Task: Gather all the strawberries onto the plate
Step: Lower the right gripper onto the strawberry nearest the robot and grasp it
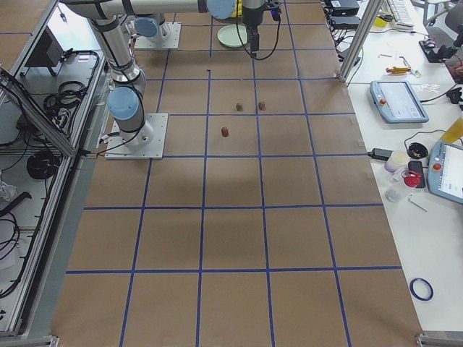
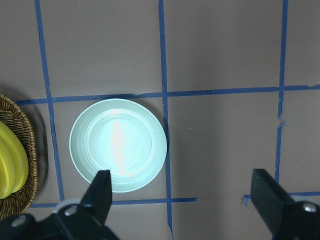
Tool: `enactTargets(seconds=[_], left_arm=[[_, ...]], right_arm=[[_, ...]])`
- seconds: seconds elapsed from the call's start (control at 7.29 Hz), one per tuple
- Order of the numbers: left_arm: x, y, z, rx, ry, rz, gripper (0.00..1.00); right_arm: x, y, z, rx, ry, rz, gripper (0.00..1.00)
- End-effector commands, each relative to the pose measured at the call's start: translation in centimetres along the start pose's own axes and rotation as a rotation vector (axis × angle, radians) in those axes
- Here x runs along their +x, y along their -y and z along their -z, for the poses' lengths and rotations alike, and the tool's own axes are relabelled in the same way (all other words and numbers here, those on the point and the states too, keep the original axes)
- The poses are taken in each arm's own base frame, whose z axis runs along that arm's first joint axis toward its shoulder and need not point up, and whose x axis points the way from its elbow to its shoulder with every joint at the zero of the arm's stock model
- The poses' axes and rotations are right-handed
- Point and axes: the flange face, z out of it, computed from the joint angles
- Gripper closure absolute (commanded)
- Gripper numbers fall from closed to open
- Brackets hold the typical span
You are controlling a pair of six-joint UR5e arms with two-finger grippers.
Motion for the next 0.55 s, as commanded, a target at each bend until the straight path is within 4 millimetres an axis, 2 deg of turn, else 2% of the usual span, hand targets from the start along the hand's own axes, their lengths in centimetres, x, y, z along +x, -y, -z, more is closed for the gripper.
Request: enactTargets(seconds=[0.0,0.14,0.27,0.41], left_arm=[[0.0,-0.5,-0.8,-0.016,0.000,-0.001,0.00],[0.0,-0.8,-0.8,-0.017,0.000,-0.001,0.00],[0.1,-0.9,-1.1,-0.024,0.000,-0.003,0.00],[0.1,-0.8,-1.3,-0.027,0.000,-0.003,0.00]], right_arm=[[4.7,0.1,-5.1,-0.066,0.004,-0.075,0.00],[8.1,-0.9,-9.4,-0.101,0.015,-0.044,0.00],[9.3,-1.9,-12.8,-0.088,0.013,-0.024,0.00],[9.2,-3.6,-16.7,-0.070,0.007,-0.030,0.00]])
